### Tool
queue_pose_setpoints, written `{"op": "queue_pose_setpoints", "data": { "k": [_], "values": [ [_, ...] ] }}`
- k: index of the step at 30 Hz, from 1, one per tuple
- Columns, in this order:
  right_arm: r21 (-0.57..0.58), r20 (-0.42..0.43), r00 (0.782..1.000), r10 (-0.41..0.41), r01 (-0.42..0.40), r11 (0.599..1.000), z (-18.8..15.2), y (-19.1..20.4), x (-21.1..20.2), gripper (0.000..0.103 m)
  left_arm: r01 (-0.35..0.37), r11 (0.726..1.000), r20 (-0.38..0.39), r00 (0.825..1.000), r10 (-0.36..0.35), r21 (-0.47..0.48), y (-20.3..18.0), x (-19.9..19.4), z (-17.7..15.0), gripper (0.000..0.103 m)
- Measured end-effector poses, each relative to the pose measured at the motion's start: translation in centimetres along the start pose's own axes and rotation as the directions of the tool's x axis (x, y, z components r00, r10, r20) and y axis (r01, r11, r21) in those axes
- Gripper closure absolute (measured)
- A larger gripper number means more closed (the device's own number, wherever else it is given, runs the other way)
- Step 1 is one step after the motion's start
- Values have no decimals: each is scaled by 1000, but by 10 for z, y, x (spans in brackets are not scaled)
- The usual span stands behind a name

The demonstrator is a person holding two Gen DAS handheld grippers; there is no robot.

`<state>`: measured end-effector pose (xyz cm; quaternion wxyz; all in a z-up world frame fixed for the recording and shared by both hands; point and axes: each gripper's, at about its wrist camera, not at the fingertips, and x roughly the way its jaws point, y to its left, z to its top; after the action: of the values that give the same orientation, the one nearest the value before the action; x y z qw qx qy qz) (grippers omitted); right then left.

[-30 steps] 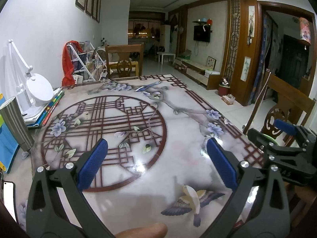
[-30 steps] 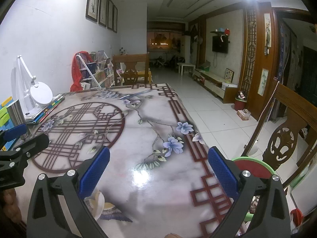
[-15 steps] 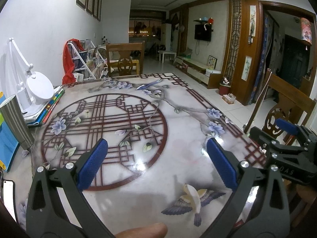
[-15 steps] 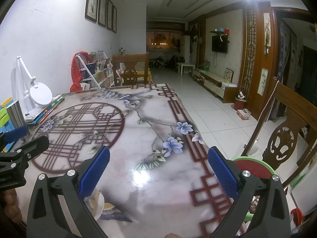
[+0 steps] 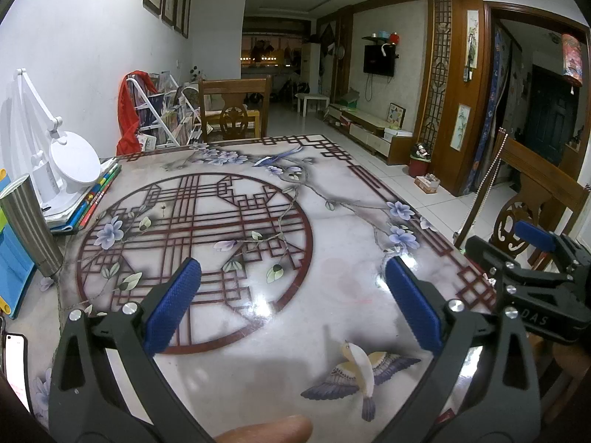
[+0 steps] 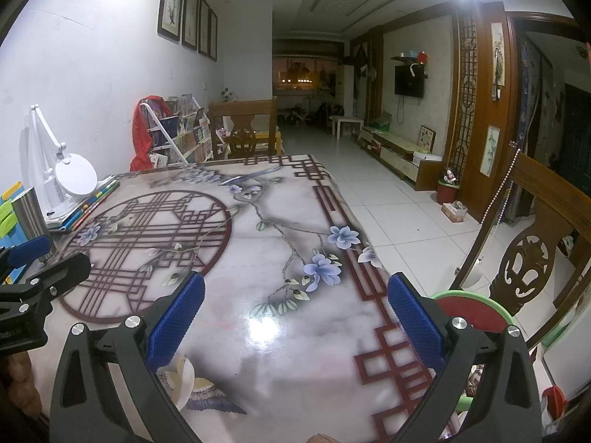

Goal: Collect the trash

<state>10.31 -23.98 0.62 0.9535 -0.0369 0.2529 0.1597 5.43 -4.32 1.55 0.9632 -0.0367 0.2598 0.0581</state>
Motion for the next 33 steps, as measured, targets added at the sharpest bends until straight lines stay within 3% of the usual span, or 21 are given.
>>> {"op": "queue_pose_setpoints", "data": {
  "k": [12,21,26,33],
  "values": [
    [1,-1,1000,0,0,1000,0,0,0,7,4,1000,-1,1000,-4,-2,0,0,-1,5],
    [1,0,1000,-1,1,1000,0,0,0,7,14,997,-20,1000,-16,-71,6,3,-12,5],
    [0,-1,1000,0,0,1000,0,-1,0,7,-13,999,11,1000,14,-51,4,-2,-8,5],
    [1,-2,1000,0,0,1000,0,-1,0,7,-27,998,-16,1000,27,-49,5,3,-5,5]
  ]
}}
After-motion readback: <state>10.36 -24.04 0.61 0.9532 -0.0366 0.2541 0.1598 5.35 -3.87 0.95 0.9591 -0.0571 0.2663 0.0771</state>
